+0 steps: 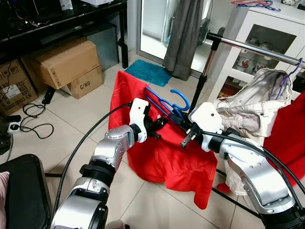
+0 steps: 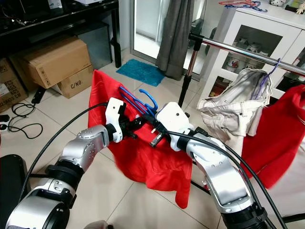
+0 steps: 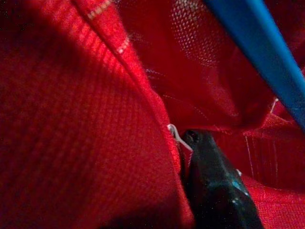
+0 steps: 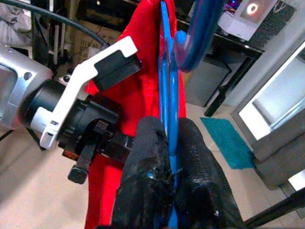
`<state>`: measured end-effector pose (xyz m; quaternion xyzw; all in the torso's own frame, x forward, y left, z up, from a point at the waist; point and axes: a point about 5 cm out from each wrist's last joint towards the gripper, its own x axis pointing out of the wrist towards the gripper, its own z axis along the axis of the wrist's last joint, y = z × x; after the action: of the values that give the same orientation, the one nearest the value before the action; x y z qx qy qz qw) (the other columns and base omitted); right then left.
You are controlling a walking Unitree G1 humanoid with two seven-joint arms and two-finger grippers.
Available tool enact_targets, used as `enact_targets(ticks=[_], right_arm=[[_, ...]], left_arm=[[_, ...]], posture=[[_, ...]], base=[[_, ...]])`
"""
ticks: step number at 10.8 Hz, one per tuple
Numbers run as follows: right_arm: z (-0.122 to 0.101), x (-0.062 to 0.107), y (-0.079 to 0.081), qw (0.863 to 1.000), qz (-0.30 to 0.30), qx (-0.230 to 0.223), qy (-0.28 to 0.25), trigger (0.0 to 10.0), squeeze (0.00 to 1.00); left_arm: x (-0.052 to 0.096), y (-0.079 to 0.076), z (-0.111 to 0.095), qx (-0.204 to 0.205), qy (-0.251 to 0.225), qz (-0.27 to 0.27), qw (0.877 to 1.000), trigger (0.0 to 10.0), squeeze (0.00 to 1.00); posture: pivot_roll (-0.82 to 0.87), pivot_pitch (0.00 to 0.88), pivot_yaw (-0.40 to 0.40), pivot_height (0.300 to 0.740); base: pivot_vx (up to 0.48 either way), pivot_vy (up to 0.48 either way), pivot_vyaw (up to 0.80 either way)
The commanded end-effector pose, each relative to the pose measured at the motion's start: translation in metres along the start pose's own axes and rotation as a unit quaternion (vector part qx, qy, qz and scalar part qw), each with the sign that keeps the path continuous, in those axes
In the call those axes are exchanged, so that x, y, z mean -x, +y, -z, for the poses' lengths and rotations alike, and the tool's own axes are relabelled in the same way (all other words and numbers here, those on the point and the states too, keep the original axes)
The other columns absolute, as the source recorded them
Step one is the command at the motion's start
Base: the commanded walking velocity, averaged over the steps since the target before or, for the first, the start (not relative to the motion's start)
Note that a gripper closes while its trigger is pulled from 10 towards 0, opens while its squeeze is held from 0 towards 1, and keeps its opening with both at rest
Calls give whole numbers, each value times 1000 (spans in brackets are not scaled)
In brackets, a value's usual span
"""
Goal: Hang hanger
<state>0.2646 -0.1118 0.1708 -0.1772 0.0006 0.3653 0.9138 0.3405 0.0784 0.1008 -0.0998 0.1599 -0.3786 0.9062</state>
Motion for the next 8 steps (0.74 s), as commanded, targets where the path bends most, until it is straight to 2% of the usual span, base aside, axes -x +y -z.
enact_targets(ticks=[1,3,5,6,7,8], right_arm=[[-5,1,-4,1000,2,13,-8,0,0],[-3,0,-4,1000,2,14,-1,0,0],[3,-1,-7,999,6,21,25,0,0],[22,-1,-7,995,-1,19,98,0,0],[47,5,-3,985,-19,13,171,0,0],[65,12,1,976,-28,2,214,0,0]], left_arm=[[0,0,-6,0,-9,-3,1000,0,0],[1,-1,-9,-7,-14,-4,1000,0,0],[5,-2,-10,-67,19,-12,998,0,0],[12,-5,-21,-142,37,-9,989,0,0],[19,-11,-41,-156,11,-4,988,0,0],[29,-17,-64,-163,-17,5,986,0,0]], posture=[[-9,0,-69,740],[-7,0,-72,740],[1,0,-77,740],[3,0,-78,740],[16,0,-84,740],[21,0,-86,740]], base=[[0,0,0],[0,0,0],[0,0,0],[0,0,0],[0,0,0],[0,0,0]])
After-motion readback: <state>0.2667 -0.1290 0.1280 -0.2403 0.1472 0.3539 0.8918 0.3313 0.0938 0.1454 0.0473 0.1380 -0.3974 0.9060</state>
